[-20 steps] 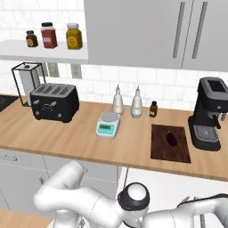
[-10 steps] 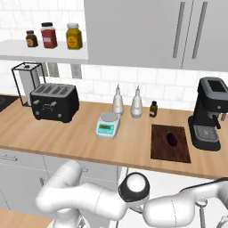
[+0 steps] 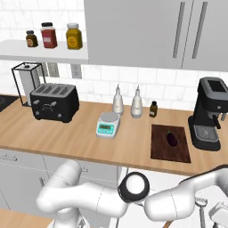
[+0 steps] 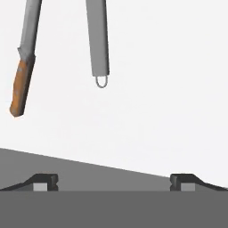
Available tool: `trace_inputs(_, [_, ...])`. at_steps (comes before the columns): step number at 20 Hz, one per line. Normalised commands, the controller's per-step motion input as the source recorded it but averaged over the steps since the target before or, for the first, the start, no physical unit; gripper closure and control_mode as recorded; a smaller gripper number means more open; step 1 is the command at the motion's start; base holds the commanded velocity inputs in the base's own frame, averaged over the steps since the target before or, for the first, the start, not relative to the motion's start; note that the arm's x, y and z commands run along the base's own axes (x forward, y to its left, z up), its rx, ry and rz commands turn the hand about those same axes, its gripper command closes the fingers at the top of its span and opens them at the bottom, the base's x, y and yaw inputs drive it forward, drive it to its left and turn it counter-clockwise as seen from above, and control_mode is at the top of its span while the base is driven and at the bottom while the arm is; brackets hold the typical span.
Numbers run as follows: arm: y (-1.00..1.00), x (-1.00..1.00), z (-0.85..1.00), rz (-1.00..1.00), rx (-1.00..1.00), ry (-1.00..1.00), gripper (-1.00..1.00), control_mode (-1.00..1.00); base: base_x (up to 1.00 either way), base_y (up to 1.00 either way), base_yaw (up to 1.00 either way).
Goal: Place the appropriate cutting tool for cutting the eggplant skin on the cutting board.
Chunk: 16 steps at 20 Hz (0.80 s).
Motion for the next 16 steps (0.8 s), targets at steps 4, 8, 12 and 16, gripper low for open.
trace_inputs(4, [0.71, 0.06, -0.08, 0.14, -0.06, -0.01, -1.0, -1.0, 0.0, 0.0, 0.0])
trace_inputs(8, [0.97, 0.0, -0.37, 0.16, -0.18, -0.08, -1.0, -1.0, 0.0, 0.0, 0.0])
trace_inputs(12, [1.0, 0.0, -0.32, 0.16, -0.27, -0.19, -1.0, -1.0, 0.0, 0.0, 0.0])
trace_inputs(16, [0.93, 0.0, -0.18, 0.17, -0.36, -0.3, -1.0, -1.0, 0.0, 0.0, 0.0])
